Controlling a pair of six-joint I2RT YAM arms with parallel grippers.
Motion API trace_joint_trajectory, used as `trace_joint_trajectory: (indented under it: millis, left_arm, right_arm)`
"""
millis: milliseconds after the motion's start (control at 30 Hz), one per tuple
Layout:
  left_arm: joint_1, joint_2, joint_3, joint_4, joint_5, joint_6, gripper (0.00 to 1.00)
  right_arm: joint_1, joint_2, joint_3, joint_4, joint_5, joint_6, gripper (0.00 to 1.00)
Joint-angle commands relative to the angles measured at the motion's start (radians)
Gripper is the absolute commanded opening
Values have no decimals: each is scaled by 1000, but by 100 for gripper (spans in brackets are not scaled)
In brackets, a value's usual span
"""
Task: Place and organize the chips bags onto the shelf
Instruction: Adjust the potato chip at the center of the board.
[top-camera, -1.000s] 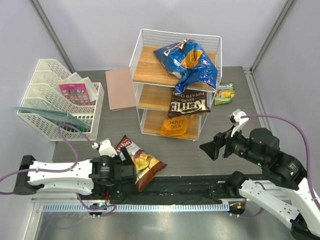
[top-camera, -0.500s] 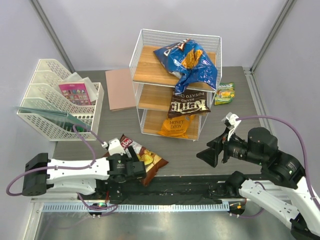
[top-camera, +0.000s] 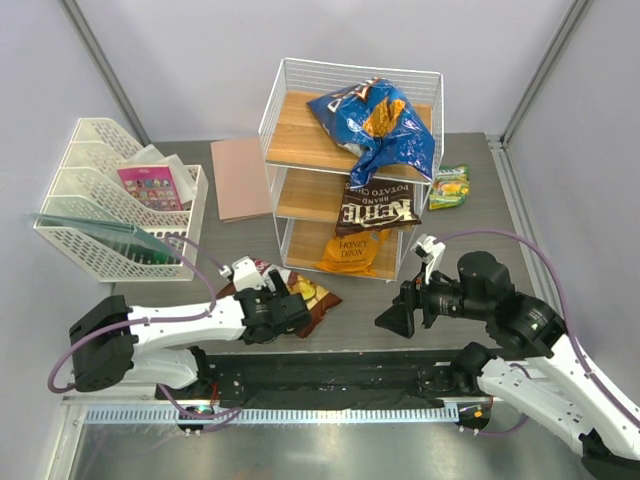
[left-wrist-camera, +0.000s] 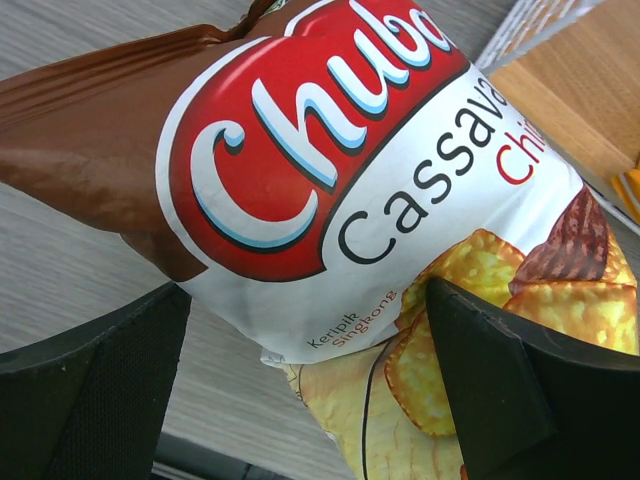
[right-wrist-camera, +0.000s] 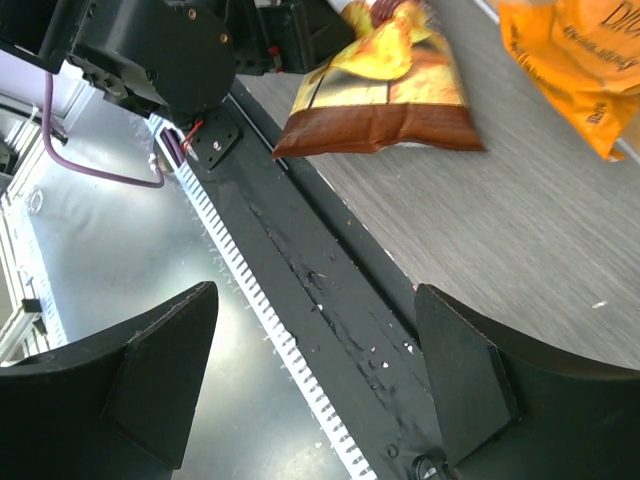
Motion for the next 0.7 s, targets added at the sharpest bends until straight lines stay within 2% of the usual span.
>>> trace_joint_trajectory:
  millis: [0, 100, 200, 267, 333, 467, 500, 567, 600, 667]
  left_arm:
    - [7, 73, 15, 50, 49, 80, 98]
    - [-9, 69, 41, 22, 49, 89, 99]
    - [-13, 23, 59, -48, 24, 84, 96]
    - [-13, -20, 64, -74, 18, 83, 93]
    - [-13, -48, 50, -102, 26, 75, 87]
    - [-13, -94, -8, -127, 81, 63, 77]
    - [-15, -112, -33, -125, 90, 63, 71]
    - [-15, -129, -47, -127, 104, 63, 66]
    - [-21, -144, -54, -127, 110, 66, 57]
    - [-29, -158, -56, -136, 112, 75, 49]
  right_arm:
    - [10, 8, -62, 116, -57, 42, 86]
    - [60, 26, -93, 153, -36, 65, 86]
    - [112, 77, -92, 158, 49, 74, 86]
    - [192, 124, -98, 186, 122, 105, 86]
    - [308, 159, -102, 217, 185, 137, 87]
    - [459, 255, -102, 311, 371, 179, 89]
    - [476, 287, -110, 329, 385, 188, 90]
    - [493, 311, -125, 381, 411, 209, 92]
    - [496, 333, -134, 394, 416, 214, 92]
    - [504, 351, -147, 432, 419, 238, 93]
